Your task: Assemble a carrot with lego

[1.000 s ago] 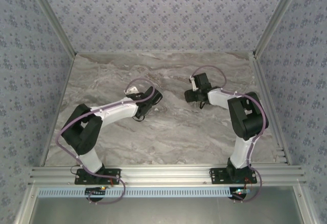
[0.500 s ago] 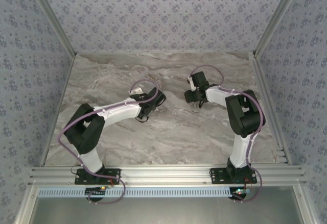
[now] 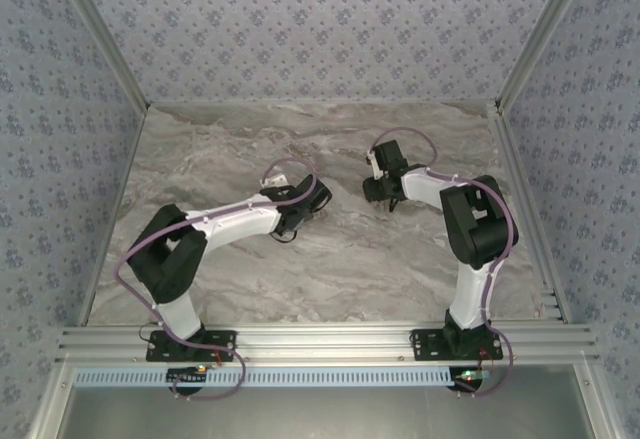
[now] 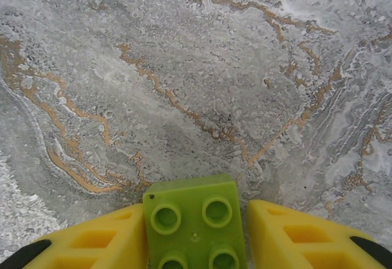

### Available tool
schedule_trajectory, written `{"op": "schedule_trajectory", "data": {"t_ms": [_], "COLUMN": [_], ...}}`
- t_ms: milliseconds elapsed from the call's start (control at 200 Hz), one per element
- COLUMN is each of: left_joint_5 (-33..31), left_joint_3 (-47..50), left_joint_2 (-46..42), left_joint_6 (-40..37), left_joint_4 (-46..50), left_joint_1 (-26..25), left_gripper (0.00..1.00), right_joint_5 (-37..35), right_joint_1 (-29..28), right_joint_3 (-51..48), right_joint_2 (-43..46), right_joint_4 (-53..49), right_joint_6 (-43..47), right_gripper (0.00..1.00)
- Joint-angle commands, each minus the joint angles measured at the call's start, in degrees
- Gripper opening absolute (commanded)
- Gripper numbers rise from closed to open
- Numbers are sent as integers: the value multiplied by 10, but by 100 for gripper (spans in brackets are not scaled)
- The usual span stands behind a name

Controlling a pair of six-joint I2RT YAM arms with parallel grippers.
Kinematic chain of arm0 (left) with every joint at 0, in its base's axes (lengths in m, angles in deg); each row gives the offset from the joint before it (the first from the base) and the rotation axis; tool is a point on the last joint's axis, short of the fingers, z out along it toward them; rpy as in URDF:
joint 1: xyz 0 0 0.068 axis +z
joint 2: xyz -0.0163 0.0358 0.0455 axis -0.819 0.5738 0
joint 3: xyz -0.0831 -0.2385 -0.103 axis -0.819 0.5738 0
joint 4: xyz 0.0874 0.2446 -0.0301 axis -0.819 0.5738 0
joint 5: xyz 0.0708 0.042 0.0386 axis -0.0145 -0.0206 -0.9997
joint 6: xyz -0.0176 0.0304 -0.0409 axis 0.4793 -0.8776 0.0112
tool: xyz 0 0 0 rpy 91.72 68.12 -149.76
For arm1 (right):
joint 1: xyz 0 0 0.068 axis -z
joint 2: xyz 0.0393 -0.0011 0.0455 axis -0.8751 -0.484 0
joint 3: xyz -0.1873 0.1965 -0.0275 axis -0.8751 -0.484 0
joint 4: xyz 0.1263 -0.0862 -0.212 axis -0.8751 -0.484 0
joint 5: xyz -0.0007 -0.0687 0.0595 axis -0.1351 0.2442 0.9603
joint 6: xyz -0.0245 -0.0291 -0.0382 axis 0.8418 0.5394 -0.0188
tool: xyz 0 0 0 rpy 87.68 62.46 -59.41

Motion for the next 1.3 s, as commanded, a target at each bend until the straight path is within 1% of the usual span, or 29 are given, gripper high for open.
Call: {"op": "schedule_trajectory", "data": {"t_ms": [0, 120, 240, 295, 350, 400, 430, 540, 615, 1059, 1084, 1194, 1294], "left_joint_5": [11, 11, 14, 14, 14, 13, 14, 20, 25, 40, 39, 35, 48], "left_joint_3": [-23, -30, -35, -37, -39, -41, -43, -48, -51, -72, -75, -85, -87], "left_joint_2": [12, 15, 17, 16, 16, 16, 17, 20, 23, 49, 50, 57, 61], "left_joint_6": [-5, -6, -6, -6, -7, -8, -8, -9, -10, -38, -40, -55, -59], "left_joint_4": [-5, -2, -3, -3, -3, -3, -2, -4, -4, -46, -47, -54, -73], "left_joint_1": [-14, -24, -31, -36, -40, -43, -45, -52, -56, -64, -64, -64, -64], "left_gripper": [50, 50, 51, 52, 53, 54, 57, 59, 63, 63, 63, 63, 63], "right_joint_5": [-8, -6, -6, -7, -6, -6, -6, -6, -5, -6, -7, -8, -6], "right_joint_1": [-2, -3, -2, -3, -3, -3, -2, -2, -2, -2, -2, -2, -1], "right_joint_3": [16, 18, 22, 22, 23, 23, 23, 23, 23, 23, 41, 43, 46], "right_joint_2": [-11, -12, -14, -15, -16, -16, -17, -18, -18, -25, -25, -26, -27], "right_joint_4": [-18, -20, -23, -24, -24, -24, -24, -27, -26, -34, -34, -36, -38], "right_joint_6": [1, 2, 1, 1, 1, 2, 1, 2, 2, 1, 1, 0, 0], "right_gripper": [46, 46, 49, 49, 47, 46, 45, 44, 44, 40, 40, 40, 39]}}
